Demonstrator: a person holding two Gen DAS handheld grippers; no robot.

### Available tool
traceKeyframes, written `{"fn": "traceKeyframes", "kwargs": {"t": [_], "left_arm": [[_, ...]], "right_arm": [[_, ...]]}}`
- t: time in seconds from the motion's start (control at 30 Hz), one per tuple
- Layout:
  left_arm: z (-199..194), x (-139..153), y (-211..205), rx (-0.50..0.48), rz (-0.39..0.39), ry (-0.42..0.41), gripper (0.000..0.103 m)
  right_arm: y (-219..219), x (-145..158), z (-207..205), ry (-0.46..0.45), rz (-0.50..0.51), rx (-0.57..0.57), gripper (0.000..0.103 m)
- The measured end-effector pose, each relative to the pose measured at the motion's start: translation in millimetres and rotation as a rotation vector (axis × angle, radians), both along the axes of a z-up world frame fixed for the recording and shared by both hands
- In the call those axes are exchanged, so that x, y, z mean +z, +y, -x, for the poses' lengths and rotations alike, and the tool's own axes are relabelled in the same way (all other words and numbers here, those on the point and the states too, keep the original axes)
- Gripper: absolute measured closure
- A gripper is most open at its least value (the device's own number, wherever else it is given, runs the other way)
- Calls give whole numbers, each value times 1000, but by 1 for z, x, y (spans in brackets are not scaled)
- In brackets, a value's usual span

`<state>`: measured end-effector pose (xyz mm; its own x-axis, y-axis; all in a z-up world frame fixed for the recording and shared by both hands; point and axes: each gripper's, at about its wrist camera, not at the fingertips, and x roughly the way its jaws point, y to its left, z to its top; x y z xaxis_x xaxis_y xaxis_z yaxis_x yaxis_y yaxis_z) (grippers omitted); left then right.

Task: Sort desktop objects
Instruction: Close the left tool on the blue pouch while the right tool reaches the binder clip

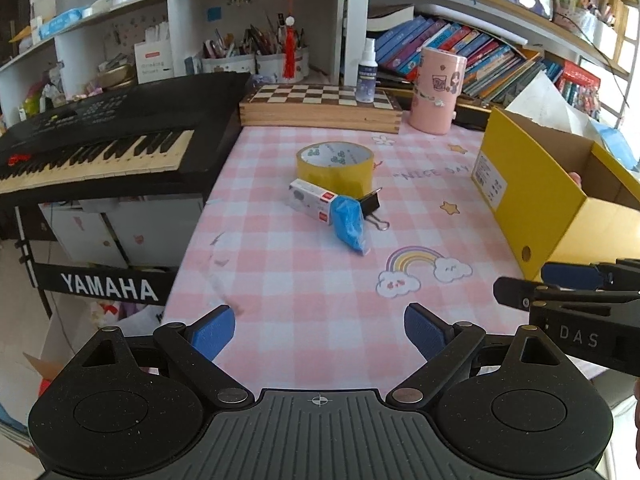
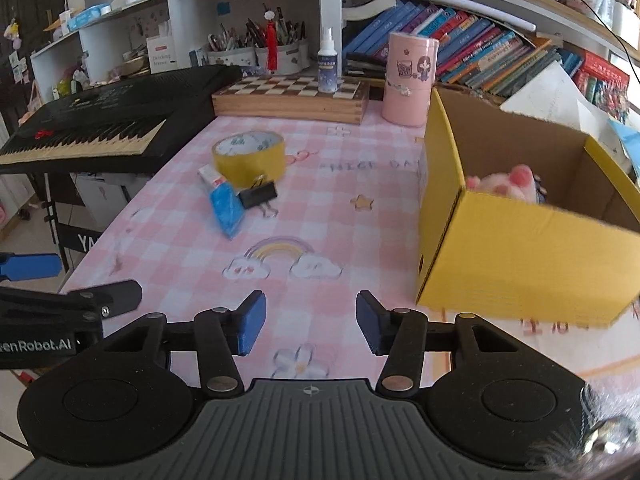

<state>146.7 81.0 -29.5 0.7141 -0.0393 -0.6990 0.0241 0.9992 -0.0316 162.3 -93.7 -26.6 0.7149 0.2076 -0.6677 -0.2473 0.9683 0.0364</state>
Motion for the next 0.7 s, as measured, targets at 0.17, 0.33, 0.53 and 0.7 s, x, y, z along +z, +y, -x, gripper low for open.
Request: {"fn": "traceKeyframes", "kwargs": {"t": [0.17, 0.33, 0.53, 0.7], "left_arm": [[-19, -1, -2, 39, 8, 8, 14], [-38, -2, -5, 57, 18, -4, 20], [-63, -7, -8, 71, 67, 12, 35], [-86, -11, -13, 57, 78, 3, 36]], "right_arm": [[-4, -1, -20, -22, -4, 61, 55], [-3, 3, -41, -50, -29, 102, 55], [-3, 0, -61, -36, -14, 116, 55], [-3, 5, -76, -53, -18, 120, 58]]}}
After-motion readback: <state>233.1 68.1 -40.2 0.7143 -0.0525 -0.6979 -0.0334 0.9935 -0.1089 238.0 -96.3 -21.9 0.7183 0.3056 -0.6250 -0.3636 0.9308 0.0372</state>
